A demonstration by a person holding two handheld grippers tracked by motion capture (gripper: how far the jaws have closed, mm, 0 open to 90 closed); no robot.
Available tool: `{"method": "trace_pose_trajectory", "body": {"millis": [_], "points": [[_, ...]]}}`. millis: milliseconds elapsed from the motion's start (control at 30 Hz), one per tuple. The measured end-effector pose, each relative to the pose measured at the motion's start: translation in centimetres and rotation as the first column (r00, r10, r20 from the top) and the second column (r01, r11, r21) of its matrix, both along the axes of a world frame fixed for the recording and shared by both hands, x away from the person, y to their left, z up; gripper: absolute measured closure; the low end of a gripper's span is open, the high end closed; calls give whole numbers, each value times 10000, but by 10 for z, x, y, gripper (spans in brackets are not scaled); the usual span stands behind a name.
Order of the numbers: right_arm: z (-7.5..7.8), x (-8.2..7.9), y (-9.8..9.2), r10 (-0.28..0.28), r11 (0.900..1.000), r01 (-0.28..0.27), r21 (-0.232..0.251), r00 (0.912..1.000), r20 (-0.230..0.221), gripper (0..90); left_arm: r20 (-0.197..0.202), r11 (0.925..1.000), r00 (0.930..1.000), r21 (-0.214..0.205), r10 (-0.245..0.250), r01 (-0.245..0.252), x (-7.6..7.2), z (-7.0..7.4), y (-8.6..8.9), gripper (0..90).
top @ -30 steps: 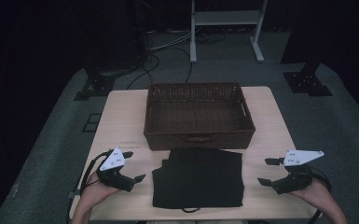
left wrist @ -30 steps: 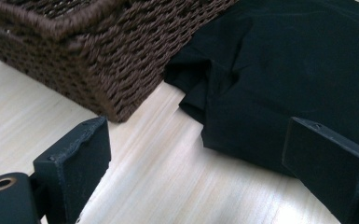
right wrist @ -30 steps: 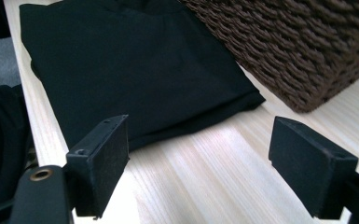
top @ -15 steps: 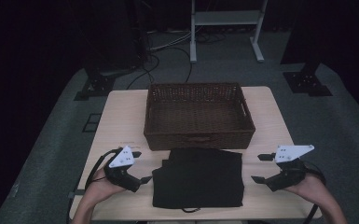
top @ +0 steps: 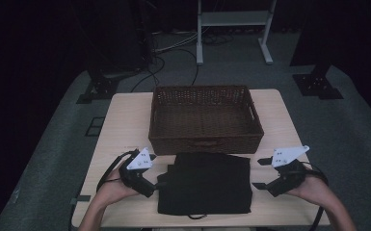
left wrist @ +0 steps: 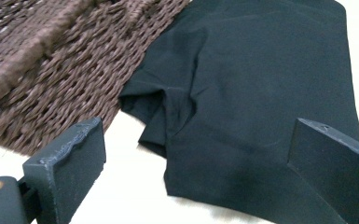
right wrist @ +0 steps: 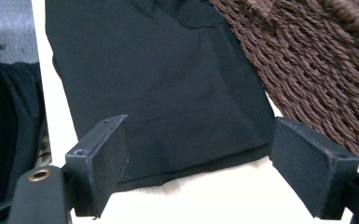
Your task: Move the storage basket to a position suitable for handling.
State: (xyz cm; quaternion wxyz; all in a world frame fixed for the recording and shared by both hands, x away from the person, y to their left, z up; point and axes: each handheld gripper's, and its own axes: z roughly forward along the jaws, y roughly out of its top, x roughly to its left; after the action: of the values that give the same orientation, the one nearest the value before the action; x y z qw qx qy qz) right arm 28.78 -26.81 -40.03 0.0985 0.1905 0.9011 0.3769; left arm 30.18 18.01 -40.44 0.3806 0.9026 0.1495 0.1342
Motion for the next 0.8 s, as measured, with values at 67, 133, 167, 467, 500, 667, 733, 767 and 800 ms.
{"method": "trace_pose_trajectory", "body": {"millis": [67, 133, 167, 467, 500, 667, 733, 767, 800], "points": [[0, 1, 3, 97, 9999, -97, -49, 10000, 5, 184, 0, 9999, 9999, 98, -107, 107, 1, 1, -4, 28], [1, 2, 6, 167, 9998, -167, -79, 9998, -52, 184, -16, 9997, 9998, 155, -205, 205, 2, 2, -8, 28], [1, 2, 7, 223, 9997, -223, -94, 9997, -36, 184, -48, 9996, 9996, 124, -265, 266, 2, 3, -10, 26], [4, 7, 22, 662, 9969, -663, -432, 9978, -43, 183, -138, 9953, 9967, 532, -799, 806, 10, 7, -30, 27], [5, 7, 23, 692, 9966, -693, -448, 9976, -58, 183, -135, 9947, 9964, 585, -842, 849, 10, 8, -32, 27], [6, 10, 31, 954, 9935, -954, -619, 9954, -37, 181, -158, 9910, 9939, 766, -1087, 1096, 14, 8, -42, 26], [6, 11, 34, 1016, 9928, -1017, -632, 9948, -61, 181, -199, 9898, 9931, 812, -1155, 1168, 16, 8, -47, 27], [7, 12, 36, 1097, 9920, -1101, -616, 9939, -90, 181, -212, 9891, 9925, 833, -1201, 1215, 17, 8, -48, 27], [7, 12, 38, 1125, 9914, -1129, -656, 9936, -96, 181, -241, 9890, 9923, 824, -1215, 1231, 17, 8, -51, 27]]}}
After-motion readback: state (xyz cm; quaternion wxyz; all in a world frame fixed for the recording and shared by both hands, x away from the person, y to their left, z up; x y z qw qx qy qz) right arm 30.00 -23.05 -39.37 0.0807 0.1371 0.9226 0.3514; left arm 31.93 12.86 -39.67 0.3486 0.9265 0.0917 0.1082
